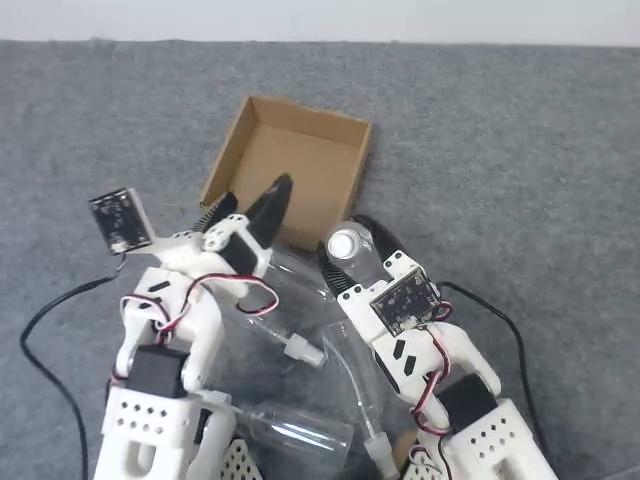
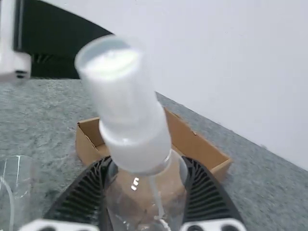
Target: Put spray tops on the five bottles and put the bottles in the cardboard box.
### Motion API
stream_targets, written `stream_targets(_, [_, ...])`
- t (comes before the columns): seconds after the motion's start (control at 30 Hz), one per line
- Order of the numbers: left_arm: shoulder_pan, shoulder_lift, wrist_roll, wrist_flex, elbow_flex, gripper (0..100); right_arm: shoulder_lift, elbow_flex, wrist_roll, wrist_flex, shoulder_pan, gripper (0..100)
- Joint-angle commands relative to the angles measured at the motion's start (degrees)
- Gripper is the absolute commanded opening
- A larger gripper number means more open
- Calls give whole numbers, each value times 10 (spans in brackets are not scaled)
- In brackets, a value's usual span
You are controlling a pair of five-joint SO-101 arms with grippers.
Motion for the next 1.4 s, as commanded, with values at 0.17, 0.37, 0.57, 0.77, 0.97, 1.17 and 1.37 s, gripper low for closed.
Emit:
stream_targets(0.17, [-53,-4,-102,-18,-7,276,-16,-7,-5,2,7,7])
stream_targets(0.37, [-57,-3,-148,1,-12,276,-18,-7,-5,10,7,7])
stream_targets(0.57, [-57,44,-176,66,-71,278,-17,-7,-5,10,7,7])
stream_targets(0.77, [-74,248,-179,108,-193,279,-14,-7,-4,10,7,7])
stream_targets(0.97, [-142,416,-179,118,-302,279,-14,-6,-3,10,8,7])
stream_targets(1.17, [-150,486,-179,118,-343,279,-18,4,-2,9,8,7])
stream_targets(1.37, [-149,513,-201,118,-356,279,-18,4,-2,9,8,7])
